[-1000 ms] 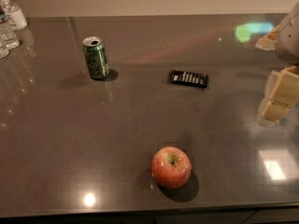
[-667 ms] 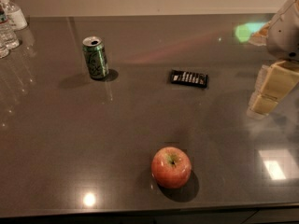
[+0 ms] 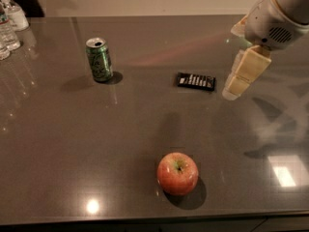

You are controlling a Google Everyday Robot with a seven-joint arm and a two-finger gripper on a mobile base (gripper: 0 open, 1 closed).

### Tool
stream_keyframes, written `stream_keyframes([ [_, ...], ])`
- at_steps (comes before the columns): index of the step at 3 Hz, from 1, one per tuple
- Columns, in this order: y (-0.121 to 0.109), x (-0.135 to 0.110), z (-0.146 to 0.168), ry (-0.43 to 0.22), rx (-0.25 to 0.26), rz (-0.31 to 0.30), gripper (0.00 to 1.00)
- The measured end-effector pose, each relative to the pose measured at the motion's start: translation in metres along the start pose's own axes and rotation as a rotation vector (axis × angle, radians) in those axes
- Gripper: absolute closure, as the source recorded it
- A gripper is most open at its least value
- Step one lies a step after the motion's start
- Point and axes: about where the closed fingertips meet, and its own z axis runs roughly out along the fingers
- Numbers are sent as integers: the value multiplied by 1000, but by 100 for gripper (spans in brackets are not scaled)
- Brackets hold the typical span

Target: Move green can near apple

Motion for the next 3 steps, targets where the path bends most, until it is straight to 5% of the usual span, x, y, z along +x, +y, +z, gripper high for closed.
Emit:
stream_keyframes([
  [3, -68, -105, 77, -256, -14, 29, 0],
])
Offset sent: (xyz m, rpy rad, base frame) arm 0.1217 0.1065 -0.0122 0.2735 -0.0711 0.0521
